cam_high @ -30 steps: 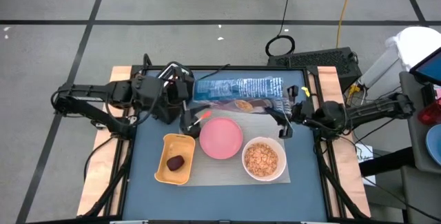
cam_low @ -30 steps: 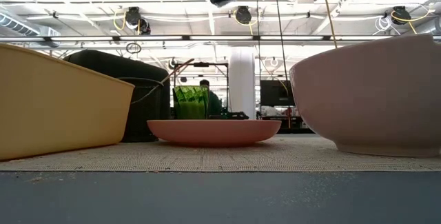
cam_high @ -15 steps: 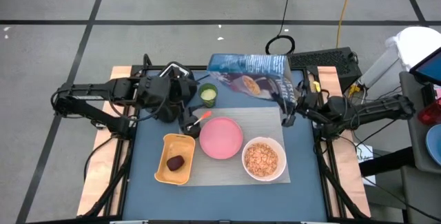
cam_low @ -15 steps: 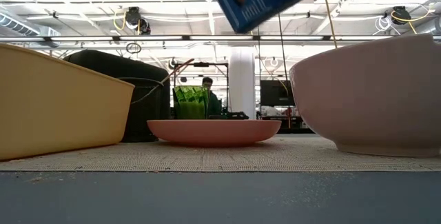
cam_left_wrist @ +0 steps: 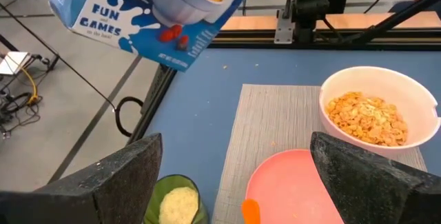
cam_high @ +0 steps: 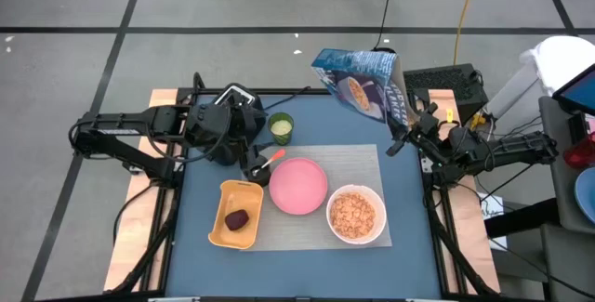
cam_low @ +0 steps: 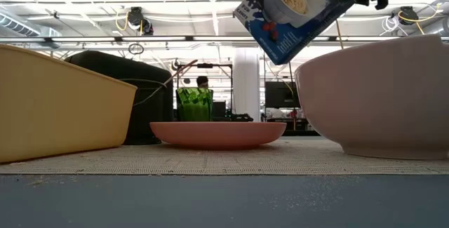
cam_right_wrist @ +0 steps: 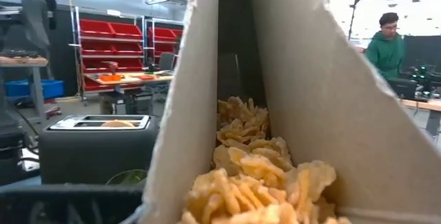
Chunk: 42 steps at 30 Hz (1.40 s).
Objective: Arrange a breakfast setting
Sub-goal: Pour the cereal in the bowl
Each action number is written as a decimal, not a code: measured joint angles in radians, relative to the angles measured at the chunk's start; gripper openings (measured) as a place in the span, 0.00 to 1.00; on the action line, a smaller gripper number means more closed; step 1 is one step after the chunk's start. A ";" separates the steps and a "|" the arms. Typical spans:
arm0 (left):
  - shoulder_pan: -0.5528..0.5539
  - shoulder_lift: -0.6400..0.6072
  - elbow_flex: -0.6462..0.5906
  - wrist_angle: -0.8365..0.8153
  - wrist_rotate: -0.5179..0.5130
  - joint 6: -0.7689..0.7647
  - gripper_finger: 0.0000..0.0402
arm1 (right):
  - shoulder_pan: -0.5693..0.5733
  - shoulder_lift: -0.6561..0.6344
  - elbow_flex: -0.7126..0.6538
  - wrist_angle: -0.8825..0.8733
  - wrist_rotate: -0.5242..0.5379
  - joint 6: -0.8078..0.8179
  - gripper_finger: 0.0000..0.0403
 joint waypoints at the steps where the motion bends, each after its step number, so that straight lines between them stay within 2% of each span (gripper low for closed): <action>1: 0.000 0.000 0.000 0.000 0.000 0.000 0.93 | 0.001 -0.004 0.000 -0.002 0.008 0.000 0.33; 5: 0.000 0.000 0.000 0.000 0.000 -0.004 0.93 | 0.001 -0.006 0.011 -0.039 0.017 0.010 0.33; 9: 0.000 0.000 0.000 0.000 0.000 -0.004 0.93 | 0.001 -0.002 0.067 -0.160 0.014 0.092 0.33; 22: 0.000 0.000 0.001 0.001 -0.001 0.000 0.93 | -0.035 0.083 0.396 -0.772 0.000 0.389 0.33; 29: 0.000 0.000 0.001 0.002 -0.001 0.000 0.93 | -0.176 0.181 0.485 -0.974 -0.166 0.514 0.33; 37: 0.000 0.000 0.001 0.002 -0.001 0.002 0.93 | -0.421 0.303 0.486 -1.005 -0.321 0.492 0.33; 42: 0.000 0.000 0.001 0.002 -0.001 0.003 0.93 | -0.572 0.368 0.486 -1.007 -0.507 0.471 0.33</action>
